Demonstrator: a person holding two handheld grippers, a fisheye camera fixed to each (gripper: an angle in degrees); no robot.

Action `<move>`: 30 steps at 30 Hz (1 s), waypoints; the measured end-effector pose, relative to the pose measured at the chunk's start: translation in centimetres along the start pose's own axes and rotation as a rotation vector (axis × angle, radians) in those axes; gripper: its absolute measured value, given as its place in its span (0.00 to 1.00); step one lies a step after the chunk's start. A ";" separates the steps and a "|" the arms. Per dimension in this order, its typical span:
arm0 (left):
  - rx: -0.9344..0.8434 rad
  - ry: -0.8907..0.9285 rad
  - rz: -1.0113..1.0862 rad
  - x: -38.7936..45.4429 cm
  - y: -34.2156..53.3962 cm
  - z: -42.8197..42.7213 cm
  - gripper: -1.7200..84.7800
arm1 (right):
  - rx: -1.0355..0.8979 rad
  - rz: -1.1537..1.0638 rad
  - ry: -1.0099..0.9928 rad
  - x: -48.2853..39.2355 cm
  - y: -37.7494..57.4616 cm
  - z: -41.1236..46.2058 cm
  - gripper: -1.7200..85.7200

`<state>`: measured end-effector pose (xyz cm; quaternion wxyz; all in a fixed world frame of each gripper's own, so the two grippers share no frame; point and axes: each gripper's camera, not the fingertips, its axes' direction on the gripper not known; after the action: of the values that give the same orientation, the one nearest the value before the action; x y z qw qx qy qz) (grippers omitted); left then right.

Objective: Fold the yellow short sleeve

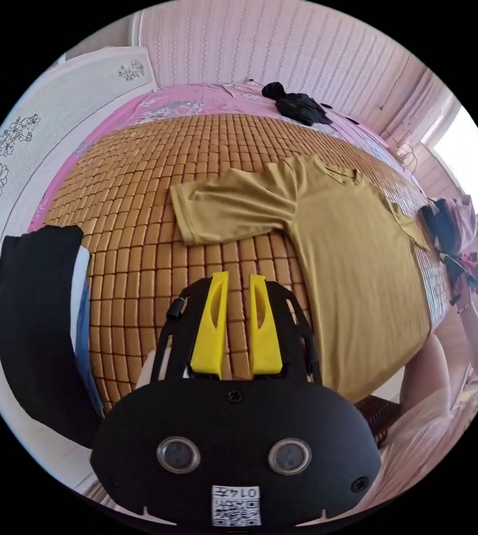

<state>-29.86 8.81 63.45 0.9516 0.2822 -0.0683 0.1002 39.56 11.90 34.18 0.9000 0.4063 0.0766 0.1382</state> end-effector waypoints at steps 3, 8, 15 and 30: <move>-0.085 0.074 0.073 2.6 3.8 -0.4 0.11 | -0.072 -0.003 -0.122 -1.9 4.7 -1.1 0.08; -0.130 0.211 0.136 5.0 7.0 -1.7 0.12 | -0.198 -0.010 -0.251 -4.2 10.1 -0.9 0.10; -0.206 0.125 0.332 8.4 8.4 -1.4 0.13 | -0.339 0.044 -0.272 -3.6 11.8 1.3 0.12; -0.319 -0.020 0.307 9.4 7.8 1.1 0.01 | -0.461 0.109 -0.227 -2.8 10.5 7.5 0.02</move>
<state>-22.63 16.02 70.22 0.9571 0.1156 -0.1346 0.2290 36.78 12.33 47.06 0.9628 0.2072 -0.0805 0.1539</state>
